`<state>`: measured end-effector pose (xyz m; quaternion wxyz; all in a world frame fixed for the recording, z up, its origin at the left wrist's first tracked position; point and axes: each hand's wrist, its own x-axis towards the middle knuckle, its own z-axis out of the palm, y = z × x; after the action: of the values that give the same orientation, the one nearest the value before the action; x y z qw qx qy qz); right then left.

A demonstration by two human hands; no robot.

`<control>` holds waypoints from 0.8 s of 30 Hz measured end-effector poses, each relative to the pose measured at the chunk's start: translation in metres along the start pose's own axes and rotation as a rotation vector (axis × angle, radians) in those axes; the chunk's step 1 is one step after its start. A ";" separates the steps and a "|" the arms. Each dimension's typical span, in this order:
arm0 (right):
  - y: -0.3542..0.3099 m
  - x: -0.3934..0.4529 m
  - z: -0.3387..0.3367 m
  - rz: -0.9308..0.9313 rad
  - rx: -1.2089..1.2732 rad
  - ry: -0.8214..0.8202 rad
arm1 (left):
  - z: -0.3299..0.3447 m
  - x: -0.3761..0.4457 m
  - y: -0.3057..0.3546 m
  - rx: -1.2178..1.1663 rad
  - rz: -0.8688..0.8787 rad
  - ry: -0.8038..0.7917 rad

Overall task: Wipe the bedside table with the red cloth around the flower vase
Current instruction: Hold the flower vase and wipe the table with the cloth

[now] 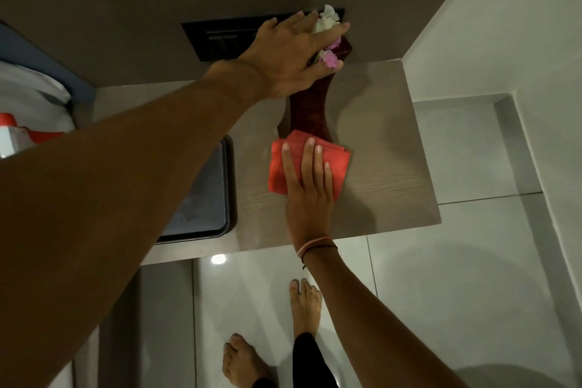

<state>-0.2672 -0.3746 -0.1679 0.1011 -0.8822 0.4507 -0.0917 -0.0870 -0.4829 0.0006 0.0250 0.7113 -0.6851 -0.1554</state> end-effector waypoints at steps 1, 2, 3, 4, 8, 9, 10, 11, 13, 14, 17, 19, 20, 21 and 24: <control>0.000 -0.007 -0.001 0.000 0.022 -0.029 | 0.000 -0.001 0.001 0.004 0.003 -0.004; 0.000 -0.013 -0.003 0.000 0.045 -0.074 | -0.001 -0.002 0.002 0.007 0.006 -0.009; -0.001 -0.018 -0.004 0.002 0.069 -0.128 | -0.001 -0.003 0.003 0.008 0.009 -0.012; -0.001 -0.022 -0.007 0.000 0.095 -0.176 | -0.002 -0.004 0.003 0.009 0.009 -0.014; 0.004 -0.023 -0.027 0.023 0.308 -0.232 | -0.002 -0.005 0.004 0.022 0.007 -0.029; 0.006 -0.026 -0.033 0.065 0.404 -0.197 | -0.001 -0.005 0.005 0.021 0.005 -0.028; 0.009 -0.028 -0.039 0.127 0.508 -0.139 | -0.001 -0.006 0.006 0.020 0.002 -0.021; 0.010 -0.030 -0.045 0.206 0.613 -0.053 | 0.000 -0.006 0.007 0.022 0.000 -0.014; 0.013 -0.029 -0.050 0.363 0.741 0.189 | 0.002 -0.008 0.009 0.031 -0.004 -0.009; 0.013 -0.025 -0.048 0.415 0.732 0.292 | 0.003 -0.009 0.009 0.035 -0.008 -0.009; 0.004 -0.005 -0.034 0.411 0.604 0.297 | 0.005 -0.010 0.012 0.042 -0.013 0.008; -0.006 0.000 -0.021 0.340 0.517 0.159 | 0.006 -0.012 0.014 0.045 -0.014 0.018; -0.009 -0.001 -0.016 0.314 0.489 0.095 | 0.007 -0.013 0.015 0.051 -0.011 0.024; -0.010 -0.004 -0.012 0.278 0.459 0.035 | 0.008 -0.015 0.015 0.063 -0.005 0.029; -0.011 -0.025 -0.009 0.044 0.331 -0.161 | 0.010 -0.016 0.017 0.068 0.001 0.045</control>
<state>-0.2755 -0.3485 -0.1586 0.2825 -0.8480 0.4390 -0.0914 -0.1061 -0.4665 -0.0013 0.0163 0.7147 -0.6895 -0.1159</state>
